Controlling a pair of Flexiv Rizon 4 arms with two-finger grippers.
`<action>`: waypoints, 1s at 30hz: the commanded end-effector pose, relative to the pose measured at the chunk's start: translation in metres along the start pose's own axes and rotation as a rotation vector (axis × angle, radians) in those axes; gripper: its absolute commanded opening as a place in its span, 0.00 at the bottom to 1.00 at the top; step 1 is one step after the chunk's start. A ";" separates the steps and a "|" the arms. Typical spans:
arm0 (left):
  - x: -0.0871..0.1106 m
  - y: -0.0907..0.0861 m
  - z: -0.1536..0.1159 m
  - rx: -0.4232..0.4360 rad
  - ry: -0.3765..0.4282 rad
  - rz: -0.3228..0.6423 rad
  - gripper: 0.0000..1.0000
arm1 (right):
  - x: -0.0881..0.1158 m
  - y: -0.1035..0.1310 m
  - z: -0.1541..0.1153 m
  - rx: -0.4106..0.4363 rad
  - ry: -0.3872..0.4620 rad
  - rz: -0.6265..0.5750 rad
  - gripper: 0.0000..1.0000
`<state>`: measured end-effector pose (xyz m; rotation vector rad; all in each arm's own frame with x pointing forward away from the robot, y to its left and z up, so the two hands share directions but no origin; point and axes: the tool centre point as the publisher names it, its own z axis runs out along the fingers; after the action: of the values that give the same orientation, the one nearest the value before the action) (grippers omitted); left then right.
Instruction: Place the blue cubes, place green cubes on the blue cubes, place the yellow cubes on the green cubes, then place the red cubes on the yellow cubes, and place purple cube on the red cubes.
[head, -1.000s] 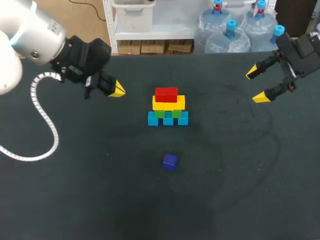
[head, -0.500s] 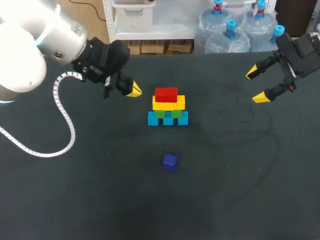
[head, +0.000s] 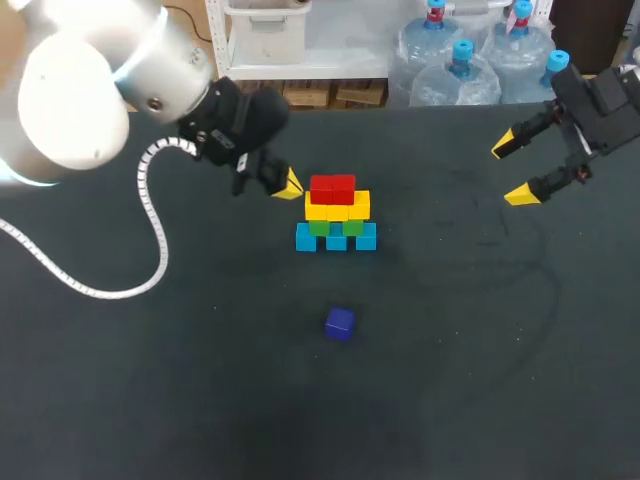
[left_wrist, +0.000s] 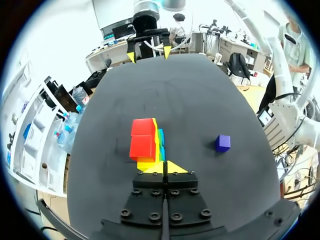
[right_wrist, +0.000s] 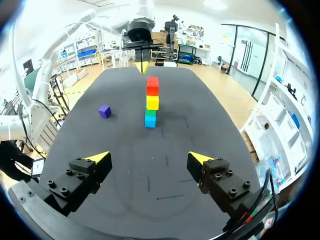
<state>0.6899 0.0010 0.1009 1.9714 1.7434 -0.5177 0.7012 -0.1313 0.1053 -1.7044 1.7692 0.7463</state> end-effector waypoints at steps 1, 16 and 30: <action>-0.003 0.006 0.000 0.004 0.059 -0.008 0.00 | 0.000 0.000 0.000 0.000 -0.001 -0.001 1.00; -0.004 0.011 0.002 -0.026 0.153 -0.015 0.00 | 0.000 0.000 0.000 0.000 -0.001 -0.001 1.00; -0.006 0.013 0.006 -0.017 0.153 -0.005 0.00 | 0.000 0.000 0.000 0.000 -0.001 -0.001 1.00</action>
<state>0.6991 -0.0063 0.1011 2.0365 1.8352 -0.3592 0.7013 -0.1312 0.1052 -1.7045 1.7693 0.7462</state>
